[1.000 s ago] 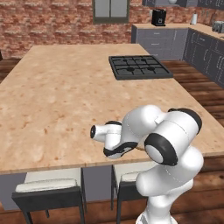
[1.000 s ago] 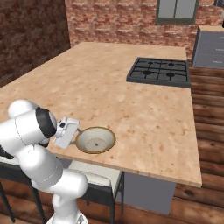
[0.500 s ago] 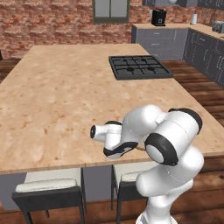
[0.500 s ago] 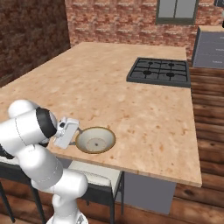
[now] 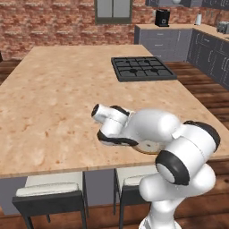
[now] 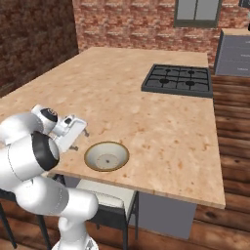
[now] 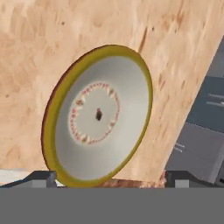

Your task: Pick up the bowls from the cabinet and place each bowl in front of a stool on the dining counter.

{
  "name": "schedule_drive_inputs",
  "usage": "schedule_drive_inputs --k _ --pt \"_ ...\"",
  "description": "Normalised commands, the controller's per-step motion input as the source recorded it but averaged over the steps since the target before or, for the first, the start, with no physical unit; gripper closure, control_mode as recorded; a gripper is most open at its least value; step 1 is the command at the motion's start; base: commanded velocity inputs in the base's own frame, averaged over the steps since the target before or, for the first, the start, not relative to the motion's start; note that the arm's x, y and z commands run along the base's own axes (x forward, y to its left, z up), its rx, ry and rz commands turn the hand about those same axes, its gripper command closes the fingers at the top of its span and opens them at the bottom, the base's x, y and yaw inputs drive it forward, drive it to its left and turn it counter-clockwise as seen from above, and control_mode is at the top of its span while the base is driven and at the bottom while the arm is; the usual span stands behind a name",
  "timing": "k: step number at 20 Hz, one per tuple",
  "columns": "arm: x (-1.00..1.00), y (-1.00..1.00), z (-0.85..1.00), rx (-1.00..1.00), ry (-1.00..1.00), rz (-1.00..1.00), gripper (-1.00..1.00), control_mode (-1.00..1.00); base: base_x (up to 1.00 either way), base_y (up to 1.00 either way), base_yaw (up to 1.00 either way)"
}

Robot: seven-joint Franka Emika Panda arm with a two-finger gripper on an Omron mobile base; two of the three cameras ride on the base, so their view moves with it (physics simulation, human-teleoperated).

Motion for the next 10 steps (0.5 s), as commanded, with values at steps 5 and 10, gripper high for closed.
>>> schedule_drive_inputs --k 5,10 --pt "-0.30 -0.12 1.00 0.31 0.37 -0.02 -1.00 -1.00 0.00 0.00 0.00" --pt "-0.39 -0.34 1.00 0.31 0.33 0.00 -1.00 -1.00 0.00 0.00 0.00"
